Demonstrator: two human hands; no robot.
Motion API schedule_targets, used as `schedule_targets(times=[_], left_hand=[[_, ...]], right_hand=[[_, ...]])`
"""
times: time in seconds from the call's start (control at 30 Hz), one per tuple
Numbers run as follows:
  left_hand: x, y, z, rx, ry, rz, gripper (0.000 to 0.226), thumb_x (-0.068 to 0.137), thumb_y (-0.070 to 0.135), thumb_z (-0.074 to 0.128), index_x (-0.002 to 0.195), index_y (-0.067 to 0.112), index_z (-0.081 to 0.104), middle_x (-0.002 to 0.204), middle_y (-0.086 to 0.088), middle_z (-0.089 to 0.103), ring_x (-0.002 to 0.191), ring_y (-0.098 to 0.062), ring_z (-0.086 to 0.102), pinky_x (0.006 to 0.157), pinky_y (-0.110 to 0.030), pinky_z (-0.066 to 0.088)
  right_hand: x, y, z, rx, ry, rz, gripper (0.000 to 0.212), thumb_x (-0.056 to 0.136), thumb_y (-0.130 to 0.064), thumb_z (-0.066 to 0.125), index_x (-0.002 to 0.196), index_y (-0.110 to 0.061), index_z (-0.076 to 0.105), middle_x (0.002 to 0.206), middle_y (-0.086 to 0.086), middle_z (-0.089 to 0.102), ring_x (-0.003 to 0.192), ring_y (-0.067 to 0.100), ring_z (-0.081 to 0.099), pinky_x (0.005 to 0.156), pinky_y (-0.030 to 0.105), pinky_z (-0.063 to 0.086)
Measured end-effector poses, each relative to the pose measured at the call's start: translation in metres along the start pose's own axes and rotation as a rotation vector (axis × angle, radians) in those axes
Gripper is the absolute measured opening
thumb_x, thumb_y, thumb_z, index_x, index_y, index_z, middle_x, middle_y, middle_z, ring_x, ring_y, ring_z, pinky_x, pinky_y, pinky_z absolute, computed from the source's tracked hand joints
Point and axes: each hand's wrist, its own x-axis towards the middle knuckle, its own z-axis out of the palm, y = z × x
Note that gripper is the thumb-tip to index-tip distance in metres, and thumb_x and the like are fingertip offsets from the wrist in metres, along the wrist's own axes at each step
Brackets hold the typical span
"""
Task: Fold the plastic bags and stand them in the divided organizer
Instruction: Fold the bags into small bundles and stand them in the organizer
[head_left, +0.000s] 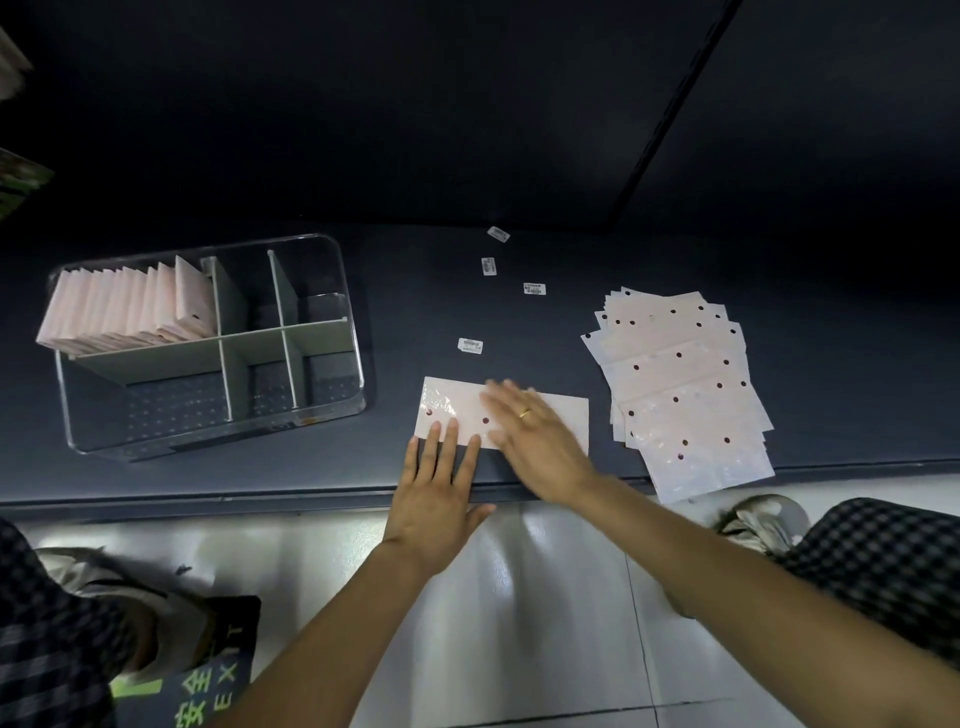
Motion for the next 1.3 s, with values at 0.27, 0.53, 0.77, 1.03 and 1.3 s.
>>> schedule_targets(times=[0.27,0.53,0.77,1.03,1.3], left_hand=[[-0.002,-0.007,-0.003,0.041,-0.041,-0.008,0.079,0.09,0.068,0.011,0.137,0.024,-0.033,0.15,-0.022,-0.027,0.125,-0.033,-0.042,0.11,-0.049,-0.019],[-0.002,-0.008,-0.009,0.012,-0.076,-0.005,0.079,0.089,0.069,0.012,0.145,0.025,-0.023,0.152,-0.022,-0.024,0.129,-0.032,-0.038,0.113,-0.048,-0.015],[-0.002,-0.023,-0.012,-0.162,0.006,-0.003,0.062,0.095,0.059,0.027,0.149,0.031,0.016,0.159,-0.009,-0.006,0.145,-0.024,-0.016,0.113,-0.046,-0.014],[-0.015,-0.023,-0.026,-0.618,0.336,-0.338,0.023,0.095,0.031,0.052,0.094,0.014,0.067,0.104,-0.003,0.06,0.101,-0.026,0.053,0.079,-0.033,0.042],[-0.027,0.012,-0.02,-1.262,-0.036,-0.843,0.027,0.087,0.034,0.064,0.073,0.011,0.063,0.08,-0.008,0.069,0.078,-0.026,0.064,0.075,-0.031,0.051]], right_hand=[[-0.037,0.021,0.03,-0.036,-0.059,0.178,0.07,0.098,-0.049,0.027,0.15,-0.015,-0.005,0.153,-0.007,-0.018,0.143,0.008,-0.017,0.115,0.024,-0.012],[-0.024,0.029,-0.006,0.055,0.135,0.323,0.049,0.099,-0.032,0.041,0.143,-0.012,0.035,0.151,0.006,0.034,0.138,0.022,0.031,0.116,0.031,0.014],[0.039,0.001,-0.022,0.153,-0.078,0.382,0.042,0.087,-0.023,0.064,0.126,-0.017,0.052,0.129,0.007,0.048,0.12,0.025,0.046,0.101,0.035,0.037],[0.006,-0.018,-0.004,0.218,-0.128,0.576,0.028,0.088,-0.035,0.061,0.09,-0.007,0.06,0.099,0.009,0.066,0.097,0.028,0.059,0.078,0.036,0.048],[-0.026,-0.043,0.009,0.318,-0.09,0.714,0.033,0.086,-0.044,0.061,0.069,-0.018,0.049,0.079,0.001,0.061,0.076,0.023,0.057,0.061,0.026,0.038]])
